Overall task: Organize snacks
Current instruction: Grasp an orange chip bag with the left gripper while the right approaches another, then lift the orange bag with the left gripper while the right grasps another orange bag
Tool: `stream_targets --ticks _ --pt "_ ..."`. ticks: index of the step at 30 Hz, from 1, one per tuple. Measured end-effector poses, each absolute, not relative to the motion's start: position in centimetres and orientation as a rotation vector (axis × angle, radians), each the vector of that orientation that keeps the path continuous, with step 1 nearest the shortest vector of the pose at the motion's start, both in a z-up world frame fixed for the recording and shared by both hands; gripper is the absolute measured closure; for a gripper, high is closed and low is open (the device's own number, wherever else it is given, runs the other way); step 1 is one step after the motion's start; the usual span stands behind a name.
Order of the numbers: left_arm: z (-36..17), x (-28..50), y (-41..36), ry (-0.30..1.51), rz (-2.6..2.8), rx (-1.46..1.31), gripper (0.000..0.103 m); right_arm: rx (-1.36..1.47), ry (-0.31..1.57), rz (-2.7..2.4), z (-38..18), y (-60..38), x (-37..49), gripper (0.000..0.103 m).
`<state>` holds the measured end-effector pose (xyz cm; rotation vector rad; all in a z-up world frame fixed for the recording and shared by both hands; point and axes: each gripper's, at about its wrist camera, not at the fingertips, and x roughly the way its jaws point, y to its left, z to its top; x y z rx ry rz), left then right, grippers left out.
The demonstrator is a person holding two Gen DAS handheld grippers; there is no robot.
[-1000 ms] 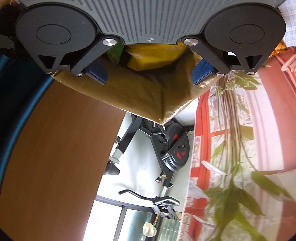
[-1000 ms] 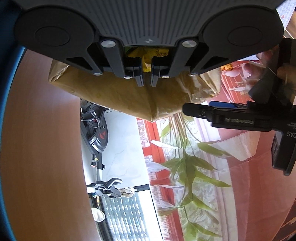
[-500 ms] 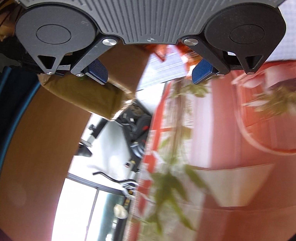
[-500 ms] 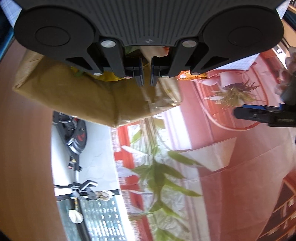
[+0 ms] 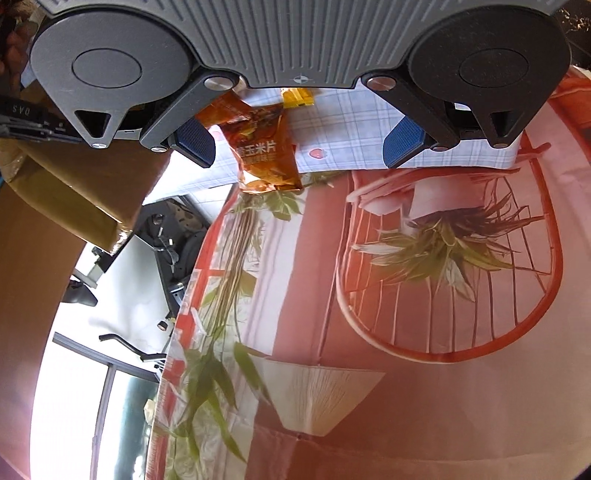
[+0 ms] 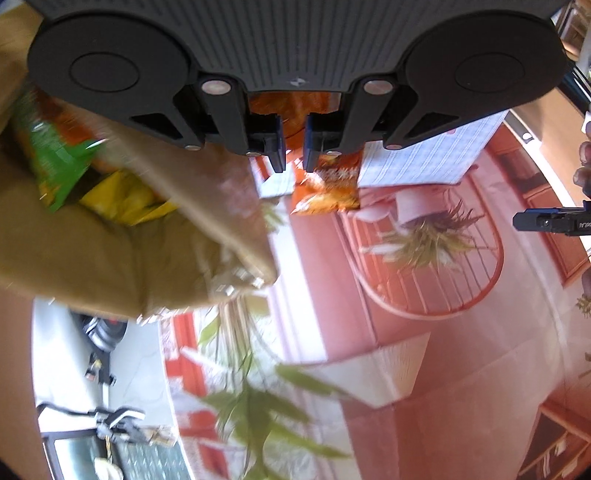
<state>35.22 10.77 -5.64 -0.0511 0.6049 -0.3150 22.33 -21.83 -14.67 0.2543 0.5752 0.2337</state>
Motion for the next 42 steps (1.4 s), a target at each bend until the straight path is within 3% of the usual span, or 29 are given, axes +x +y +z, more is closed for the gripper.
stream_targets --ticks 8,17,24,34,38,42 --pt "-9.0 40.9 7.3 0.626 -0.378 -0.065 0.004 0.268 0.634 0.162 -18.4 -18.4 24.8 0.072" --pt "-17.6 49.2 2.3 0.723 -0.448 -0.039 0.004 0.325 0.681 0.08 -22.0 -17.5 26.4 0.056" --pt "-21.1 52.3 1.4 0.77 -0.484 -0.096 0.004 0.396 0.68 0.022 -23.3 -17.5 27.5 0.024" --pt "-23.0 53.4 1.4 0.794 -0.547 -0.117 0.005 0.578 0.733 -0.065 -25.8 -17.7 30.2 0.012" --pt "-23.3 53.3 1.8 0.796 -0.559 -0.134 0.018 0.66 0.73 -0.11 -26.1 -18.2 31.2 0.009" --pt "-23.3 53.1 2.3 0.79 -0.569 -0.149 0.024 0.684 0.719 -0.181 -26.2 -18.1 32.2 0.004"
